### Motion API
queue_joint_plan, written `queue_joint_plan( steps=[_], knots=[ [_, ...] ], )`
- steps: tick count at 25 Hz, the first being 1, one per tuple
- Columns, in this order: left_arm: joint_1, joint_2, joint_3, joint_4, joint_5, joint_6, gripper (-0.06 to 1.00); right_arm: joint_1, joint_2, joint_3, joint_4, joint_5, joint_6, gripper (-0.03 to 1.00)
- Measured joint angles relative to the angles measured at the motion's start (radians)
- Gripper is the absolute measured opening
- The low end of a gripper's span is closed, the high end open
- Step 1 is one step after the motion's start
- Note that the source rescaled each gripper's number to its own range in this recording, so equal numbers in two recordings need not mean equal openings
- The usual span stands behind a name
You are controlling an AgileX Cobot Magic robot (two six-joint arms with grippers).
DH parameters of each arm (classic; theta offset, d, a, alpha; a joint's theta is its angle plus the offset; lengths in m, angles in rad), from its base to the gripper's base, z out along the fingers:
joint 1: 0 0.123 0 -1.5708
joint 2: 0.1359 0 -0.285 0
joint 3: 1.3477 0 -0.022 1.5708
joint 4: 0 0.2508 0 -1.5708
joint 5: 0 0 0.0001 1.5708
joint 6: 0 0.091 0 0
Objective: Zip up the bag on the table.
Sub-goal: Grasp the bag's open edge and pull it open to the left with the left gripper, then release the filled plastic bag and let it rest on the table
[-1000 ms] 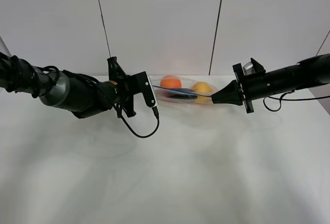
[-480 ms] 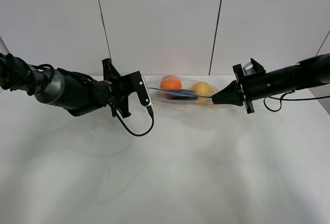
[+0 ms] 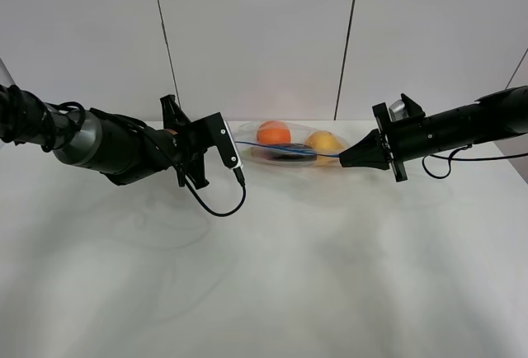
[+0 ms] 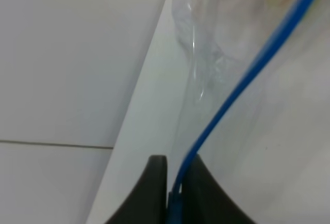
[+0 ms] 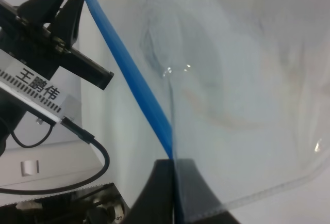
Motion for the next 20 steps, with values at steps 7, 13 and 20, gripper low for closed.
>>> queue_joint_plan(
  steps=[7, 13, 20],
  knots=[
    [0.015, 0.0, 0.0, -0.019, -0.01, -0.16, 0.74, -0.006, 0.0, 0.0, -0.018, -0.001, 0.0, 0.0],
    [0.095, 0.0, 0.0, -0.019, -0.01, -0.197, 0.95, -0.006, 0.0, 0.0, -0.018, -0.001, 0.0, 0.0],
    [0.245, 0.0, -0.023, -0.07, -0.009, -0.398, 0.95, -0.006, 0.0, 0.0, -0.018, -0.001, 0.0, 0.0]
  ],
)
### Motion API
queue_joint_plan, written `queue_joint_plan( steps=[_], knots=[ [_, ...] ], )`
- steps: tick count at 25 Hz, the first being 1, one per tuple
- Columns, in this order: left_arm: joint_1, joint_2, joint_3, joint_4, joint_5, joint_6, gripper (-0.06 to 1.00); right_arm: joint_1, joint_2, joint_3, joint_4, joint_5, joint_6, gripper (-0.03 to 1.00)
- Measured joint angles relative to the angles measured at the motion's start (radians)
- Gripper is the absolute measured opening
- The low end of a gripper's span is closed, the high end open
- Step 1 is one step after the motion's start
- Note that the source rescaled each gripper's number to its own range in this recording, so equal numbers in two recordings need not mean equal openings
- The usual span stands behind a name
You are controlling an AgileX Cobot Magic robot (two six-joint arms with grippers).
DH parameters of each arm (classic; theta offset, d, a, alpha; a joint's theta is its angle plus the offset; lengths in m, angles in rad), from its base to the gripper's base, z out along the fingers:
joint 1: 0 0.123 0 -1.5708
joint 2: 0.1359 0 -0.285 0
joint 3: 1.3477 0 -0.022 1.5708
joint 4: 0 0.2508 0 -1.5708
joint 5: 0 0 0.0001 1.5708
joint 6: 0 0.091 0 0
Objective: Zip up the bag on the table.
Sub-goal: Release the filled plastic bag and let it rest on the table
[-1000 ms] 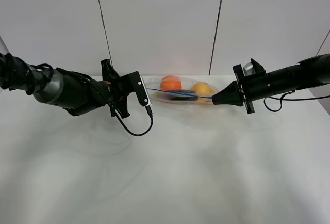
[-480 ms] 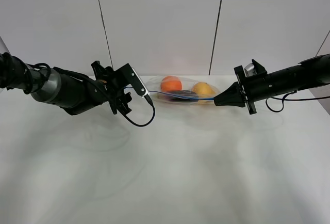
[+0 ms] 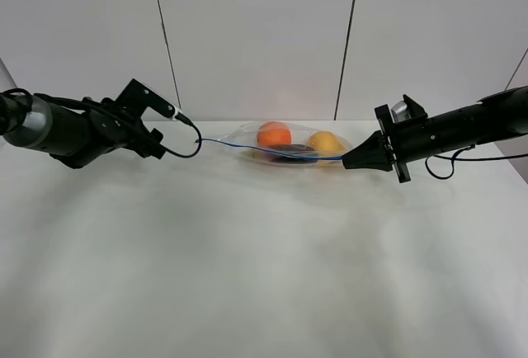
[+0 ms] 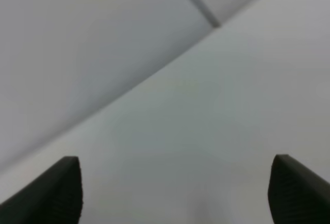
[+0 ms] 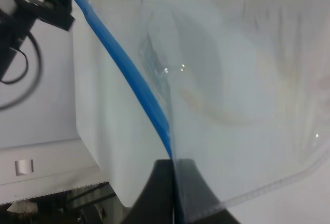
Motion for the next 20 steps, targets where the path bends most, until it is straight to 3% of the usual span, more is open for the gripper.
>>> queue_joint_plan(
  steps=[2, 4, 8, 12, 14, 16, 19, 20],
  knots=[
    [0.023, 0.0, -0.022, -0.062, 0.059, -0.07, 0.94, 0.0, 0.0, 0.0, 0.0, 0.0, 0.0, 0.0],
    [0.044, 0.0, -0.051, -0.139, 0.184, -0.131, 0.94, 0.0, 0.0, 0.0, 0.0, 0.0, 0.0, 0.0],
    [0.089, 0.0, -0.139, -0.224, 0.612, -0.178, 0.94, 0.0, 0.0, 0.0, 0.001, 0.0, 0.0, 0.0],
    [0.145, 0.001, -0.231, -0.193, 1.033, -0.242, 0.94, 0.0, 0.0, 0.0, 0.003, 0.0, 0.0, 0.0],
    [0.167, 0.001, -0.275, -0.094, 1.143, -0.369, 0.94, 0.0, 0.0, 0.0, 0.003, 0.0, 0.0, 0.0],
    [0.181, 0.001, -0.326, 0.072, 1.217, -0.548, 0.94, 0.0, 0.0, 0.0, 0.003, 0.0, 0.0, 0.0],
    [0.183, 0.001, -0.402, 0.421, 1.314, -0.858, 0.94, 0.0, 0.0, 0.0, 0.006, 0.0, 0.0, 0.0],
    [0.183, 0.001, -0.427, 0.505, 1.348, -0.954, 0.94, 0.0, 0.0, 0.0, 0.007, 0.0, 0.0, 0.0]
  ],
)
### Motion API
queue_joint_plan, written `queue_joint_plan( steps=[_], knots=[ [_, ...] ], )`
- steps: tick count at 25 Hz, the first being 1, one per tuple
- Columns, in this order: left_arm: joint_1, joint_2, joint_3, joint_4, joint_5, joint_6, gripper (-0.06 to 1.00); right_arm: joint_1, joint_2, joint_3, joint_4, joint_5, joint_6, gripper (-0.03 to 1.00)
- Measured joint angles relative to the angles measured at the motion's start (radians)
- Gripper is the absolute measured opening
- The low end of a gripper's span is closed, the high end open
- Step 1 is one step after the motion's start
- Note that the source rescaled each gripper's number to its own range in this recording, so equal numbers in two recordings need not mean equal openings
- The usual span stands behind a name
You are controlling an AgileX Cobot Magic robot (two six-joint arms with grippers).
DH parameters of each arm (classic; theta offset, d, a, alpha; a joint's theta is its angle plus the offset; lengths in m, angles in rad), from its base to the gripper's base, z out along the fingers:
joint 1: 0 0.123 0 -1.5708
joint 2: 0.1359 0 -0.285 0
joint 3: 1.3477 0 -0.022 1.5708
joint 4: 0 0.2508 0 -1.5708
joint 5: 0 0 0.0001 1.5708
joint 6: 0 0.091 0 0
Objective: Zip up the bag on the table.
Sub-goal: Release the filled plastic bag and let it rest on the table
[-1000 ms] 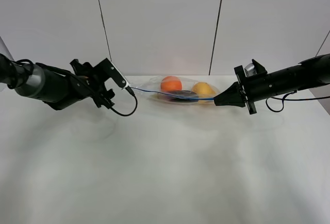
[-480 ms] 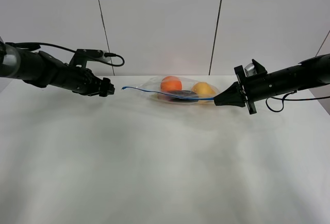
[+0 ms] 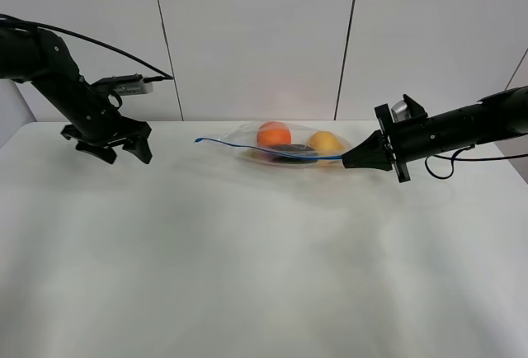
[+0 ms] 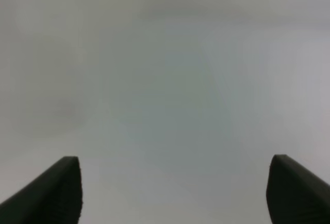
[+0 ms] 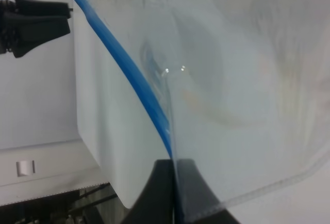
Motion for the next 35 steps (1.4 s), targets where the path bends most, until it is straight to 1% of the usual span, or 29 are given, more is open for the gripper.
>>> queue_joint_plan(
  steps=[1, 2, 4, 6, 12, 21, 25, 27, 31, 33, 34, 35],
  knots=[
    [0.0, 0.0, -0.023, 0.081, 0.027, -0.079, 0.94, 0.0, 0.0, 0.0, 0.0, 0.0, 0.0, 0.0],
    [0.001, 0.0, -0.041, 0.138, 0.059, -0.139, 0.94, 0.0, 0.0, 0.0, 0.0, 0.0, 0.0, 0.0],
    [0.004, 0.0, -0.075, 0.19, 0.116, -0.196, 0.94, 0.0, 0.0, 0.0, 0.0, 0.0, 0.0, 0.0],
    [0.005, 0.0, -0.094, 0.2, 0.178, -0.219, 0.94, 0.0, 0.0, 0.0, 0.0, 0.0, 0.0, 0.0],
    [0.005, -0.028, -0.102, 0.203, 0.341, -0.23, 0.94, 0.0, 0.0, 0.0, 0.0, 0.0, 0.0, 0.0],
    [0.005, -0.23, -0.096, 0.204, 0.361, -0.24, 0.94, 0.0, 0.0, 0.0, 0.0, 0.0, 0.0, 0.0],
    [0.005, -0.378, -0.005, 0.195, 0.361, -0.243, 0.94, 0.0, 0.0, 0.0, 0.0, 0.0, 0.0, 0.0],
    [0.005, -0.464, 0.07, 0.209, 0.362, -0.243, 0.94, 0.0, 0.0, 0.0, 0.0, 0.0, 0.0, 0.0],
    [0.005, -0.619, 0.269, 0.237, 0.365, -0.245, 0.94, 0.0, 0.0, 0.0, 0.0, 0.0, 0.0, 0.01],
    [0.005, -0.699, 0.372, 0.239, 0.365, -0.254, 0.94, 0.0, 0.0, 0.0, 0.0, 0.0, 0.002, 0.05],
    [0.005, -0.743, 0.409, 0.239, 0.365, -0.258, 0.94, 0.0, 0.0, 0.0, 0.0, 0.0, 0.008, 0.11],
    [0.005, -0.787, 0.449, 0.239, 0.366, -0.261, 0.94, 0.0, 0.0, 0.0, 0.0, 0.0, 0.011, 0.2]
  ],
)
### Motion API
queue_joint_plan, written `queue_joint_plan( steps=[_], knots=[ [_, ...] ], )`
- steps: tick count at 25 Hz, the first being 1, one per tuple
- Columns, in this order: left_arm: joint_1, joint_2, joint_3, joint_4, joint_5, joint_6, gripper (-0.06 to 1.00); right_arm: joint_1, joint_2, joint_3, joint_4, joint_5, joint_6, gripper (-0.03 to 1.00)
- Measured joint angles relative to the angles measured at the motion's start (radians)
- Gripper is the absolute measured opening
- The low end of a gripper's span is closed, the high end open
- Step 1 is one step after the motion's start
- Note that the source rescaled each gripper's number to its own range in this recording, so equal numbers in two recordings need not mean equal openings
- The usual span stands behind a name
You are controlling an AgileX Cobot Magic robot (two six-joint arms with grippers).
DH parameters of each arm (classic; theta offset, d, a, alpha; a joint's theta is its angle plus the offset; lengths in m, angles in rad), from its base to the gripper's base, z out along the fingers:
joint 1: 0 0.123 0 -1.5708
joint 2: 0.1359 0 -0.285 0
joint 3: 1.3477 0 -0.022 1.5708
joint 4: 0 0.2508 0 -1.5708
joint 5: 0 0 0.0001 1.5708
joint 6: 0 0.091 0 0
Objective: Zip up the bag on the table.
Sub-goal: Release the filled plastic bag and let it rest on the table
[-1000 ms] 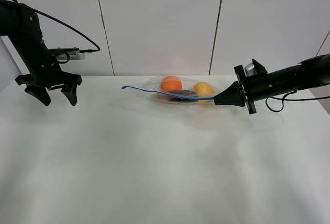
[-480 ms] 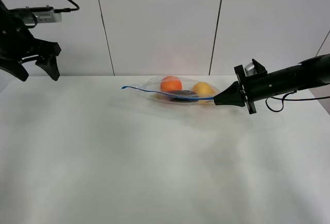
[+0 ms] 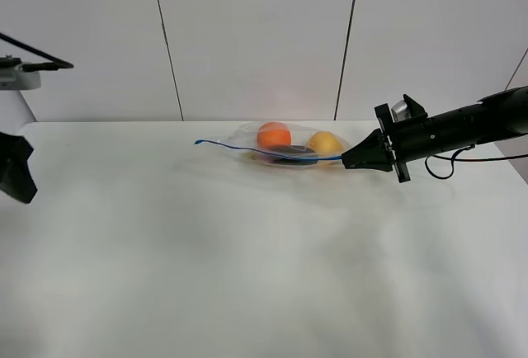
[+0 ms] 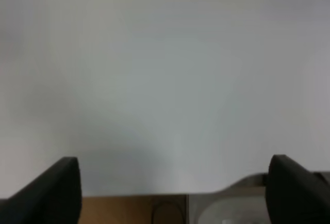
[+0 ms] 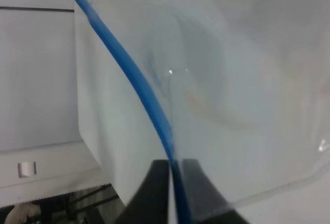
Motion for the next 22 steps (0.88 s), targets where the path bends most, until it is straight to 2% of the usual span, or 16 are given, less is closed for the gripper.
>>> queue_joint_plan(
  steps=[1, 4, 6, 10, 16, 19, 22],
  knots=[
    [0.0, -0.038, 0.036, 0.0, 0.0, -0.003, 0.94, 0.0, 0.0, 0.0, 0.0, 0.0, 0.0, 0.29],
    [0.0, -0.166, 0.116, 0.0, 0.001, -0.008, 0.94, 0.0, 0.0, 0.0, 0.0, 0.0, 0.001, 0.68],
    [0.0, -0.254, 0.157, 0.0, 0.001, -0.013, 0.94, 0.0, 0.0, 0.0, 0.0, 0.0, 0.006, 0.8],
    [0.0, -0.408, 0.261, 0.0, 0.001, -0.039, 0.94, 0.0, 0.0, 0.0, -0.027, 0.0, 0.031, 0.87],
    [0.0, -0.606, 0.426, -0.005, 0.0, -0.039, 0.94, 0.0, -0.044, -0.017, -0.143, -0.003, 0.084, 0.87],
    [0.0, -0.71, 0.492, -0.027, -0.025, -0.039, 0.94, 0.0, -0.078, -0.066, -0.242, -0.005, 0.161, 0.87],
    [0.0, -0.808, 0.501, -0.036, -0.045, -0.039, 0.94, 0.0, -0.124, -0.124, -0.374, -0.004, 0.251, 0.87]
  ],
)
